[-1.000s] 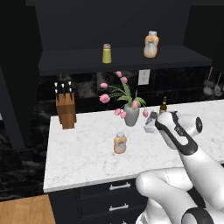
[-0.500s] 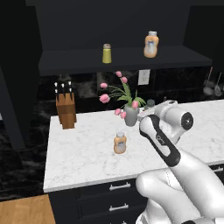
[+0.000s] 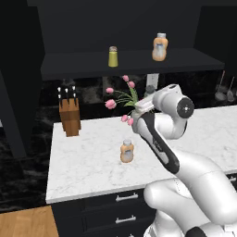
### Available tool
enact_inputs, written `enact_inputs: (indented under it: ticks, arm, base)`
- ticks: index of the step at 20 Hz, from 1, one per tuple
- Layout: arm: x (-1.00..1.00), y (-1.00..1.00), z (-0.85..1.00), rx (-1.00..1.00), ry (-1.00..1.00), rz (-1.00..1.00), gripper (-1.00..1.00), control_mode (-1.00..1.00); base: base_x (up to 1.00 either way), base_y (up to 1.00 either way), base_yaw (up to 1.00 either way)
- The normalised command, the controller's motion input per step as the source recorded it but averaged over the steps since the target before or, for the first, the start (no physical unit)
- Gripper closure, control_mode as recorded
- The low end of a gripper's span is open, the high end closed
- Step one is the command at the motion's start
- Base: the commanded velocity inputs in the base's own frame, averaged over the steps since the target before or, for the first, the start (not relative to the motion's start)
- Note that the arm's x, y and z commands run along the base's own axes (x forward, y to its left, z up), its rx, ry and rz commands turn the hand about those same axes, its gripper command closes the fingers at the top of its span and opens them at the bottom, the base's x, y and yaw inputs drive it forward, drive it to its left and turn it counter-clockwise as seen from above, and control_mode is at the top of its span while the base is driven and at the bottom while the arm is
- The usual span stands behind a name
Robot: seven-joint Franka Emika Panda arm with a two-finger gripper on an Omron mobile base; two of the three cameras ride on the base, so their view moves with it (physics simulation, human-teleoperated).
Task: Put the shaker and condiment bottle from the counter next to their counterparts in the cabinet.
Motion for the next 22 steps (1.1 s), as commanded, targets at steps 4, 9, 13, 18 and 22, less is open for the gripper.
enact_inputs:
  ticks: [4, 9, 13, 18, 22]
  arm:
    - [0.0, 0.15, 0.92, -0.01, 0.13, -0.05, 1.0, -1.0]
    - [-0.03, 0.1, 0.74, 0.0, 0.26, 0.0, 1.0, -1.0]
    - [-0.11, 0.13, 0.45, -0.01, 0.24, 0.0, 1.0, -1.0]
    - [0.19, 0.01, -0.02, 0.01, 0.02, 0.0, 1.0, -1.0]
    - [0.42, 0.0, 0.16, 0.04, 0.05, 0.0, 1.0, -1.0]
  base:
    - [0.0, 0.0, 0.0]
    - [0.0, 0.0, 0.0]
    - [0.0, 0.0, 0.0]
    - [0.0, 0.0, 0.0]
    - [0.0, 0.0, 0.0]
